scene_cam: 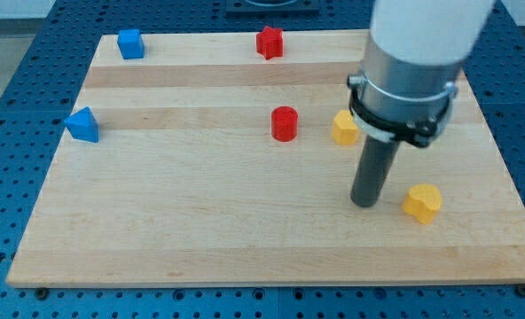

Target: Place the yellow hexagon to the bottom center

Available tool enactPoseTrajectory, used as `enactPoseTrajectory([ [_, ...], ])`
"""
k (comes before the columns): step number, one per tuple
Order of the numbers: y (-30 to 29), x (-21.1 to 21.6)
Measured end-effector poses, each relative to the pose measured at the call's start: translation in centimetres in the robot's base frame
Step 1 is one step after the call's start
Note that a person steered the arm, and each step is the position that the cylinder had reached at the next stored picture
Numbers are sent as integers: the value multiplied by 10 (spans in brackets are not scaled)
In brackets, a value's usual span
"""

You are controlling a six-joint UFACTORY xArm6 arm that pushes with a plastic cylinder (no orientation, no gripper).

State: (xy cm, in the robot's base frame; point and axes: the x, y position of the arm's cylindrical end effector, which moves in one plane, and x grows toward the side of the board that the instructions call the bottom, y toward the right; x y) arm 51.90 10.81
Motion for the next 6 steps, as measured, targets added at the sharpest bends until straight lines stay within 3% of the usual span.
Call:
enactPoseTrajectory([
  [2, 85, 18],
  [6, 80, 39],
])
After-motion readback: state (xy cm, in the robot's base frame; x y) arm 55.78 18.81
